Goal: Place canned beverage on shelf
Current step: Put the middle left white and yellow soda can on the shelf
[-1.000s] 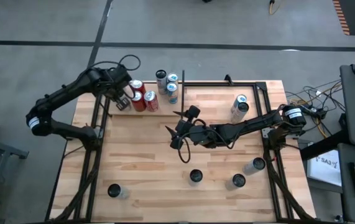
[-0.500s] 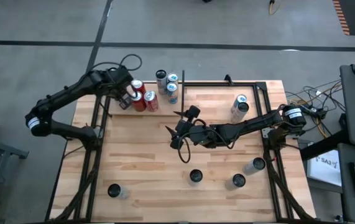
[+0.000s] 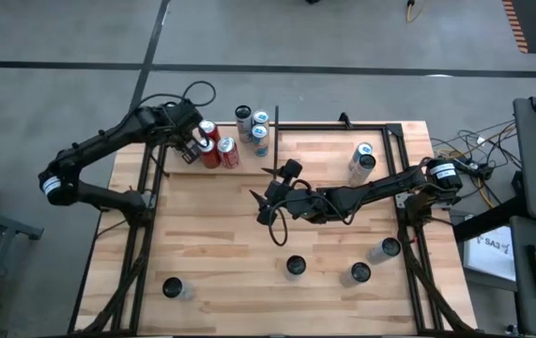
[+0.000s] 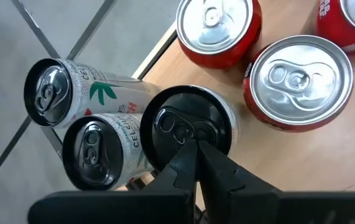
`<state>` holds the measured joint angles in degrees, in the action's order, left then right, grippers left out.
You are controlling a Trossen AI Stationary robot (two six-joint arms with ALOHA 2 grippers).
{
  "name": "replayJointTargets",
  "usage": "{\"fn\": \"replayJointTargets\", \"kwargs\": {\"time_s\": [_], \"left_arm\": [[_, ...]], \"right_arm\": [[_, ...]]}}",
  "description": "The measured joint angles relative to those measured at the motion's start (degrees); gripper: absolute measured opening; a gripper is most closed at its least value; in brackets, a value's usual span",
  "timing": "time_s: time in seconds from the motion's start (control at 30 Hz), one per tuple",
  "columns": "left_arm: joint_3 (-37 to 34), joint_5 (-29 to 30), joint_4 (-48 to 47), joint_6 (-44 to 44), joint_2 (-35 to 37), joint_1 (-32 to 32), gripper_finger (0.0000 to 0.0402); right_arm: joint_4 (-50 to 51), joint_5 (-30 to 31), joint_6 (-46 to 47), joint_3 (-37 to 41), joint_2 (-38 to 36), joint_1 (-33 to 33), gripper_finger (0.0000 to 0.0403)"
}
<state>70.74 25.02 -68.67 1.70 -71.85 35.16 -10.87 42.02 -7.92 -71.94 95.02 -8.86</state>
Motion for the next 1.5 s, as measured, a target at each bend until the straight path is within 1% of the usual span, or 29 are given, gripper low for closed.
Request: {"fn": "replayJointTargets", "kwargs": {"time_s": [0.3, 0.5, 0.6, 0.83, 0.93, 1.03, 1.1, 1.33, 1.5], "left_arm": [[-0.5, 0.5, 2.8, -1.2, 0.0, 0.0, 0.0000], [-0.9, 4.4, 2.9, -1.3, 0.0, 0.0, 0.0000], [-0.9, 4.9, 3.6, -1.3, 0.0, 0.0, 0.0000], [-0.8, 5.0, 3.9, -1.5, 0.0, 0.0, 0.0000], [0.2, 2.9, 2.2, -1.8, 0.1, -0.1, 0.0000], [0.8, -0.5, 1.0, -2.1, 0.3, -0.1, 0.0000], [0.6, -1.5, 1.2, -2.4, 0.3, -0.1, 0.0000], [-0.6, -0.6, 2.3, -2.3, -0.4, -0.1, 0.0000], [-0.6, 2.3, 2.5, -2.5, -0.6, -0.1, 0.0000]], "right_arm": [[0.0, 0.0, 0.0, 0.0, 0.0, 0.0, 0.0325], [0.0, 0.0, 0.0, 0.0, 0.0, 0.0, 0.0325], [0.0, 0.0, 0.0, 0.0, 0.0, 0.0, 0.0325], [0.1, 0.0, 0.0, 0.0, 0.0, 0.0, 0.0325], [0.3, 0.0, 0.0, 0.0, 0.0, 0.0, 0.0325], [0.4, 0.0, -0.1, 0.0, 0.0, 0.0, 0.0325], [0.4, 0.0, -0.1, 0.0, 0.0, 0.0, 0.0325], [1.2, 0.0, 0.5, 0.0, 0.0, 0.0, 0.0325], [1.3, 0.0, 0.6, 0.0, 0.0, 0.0, 0.0325]]}}
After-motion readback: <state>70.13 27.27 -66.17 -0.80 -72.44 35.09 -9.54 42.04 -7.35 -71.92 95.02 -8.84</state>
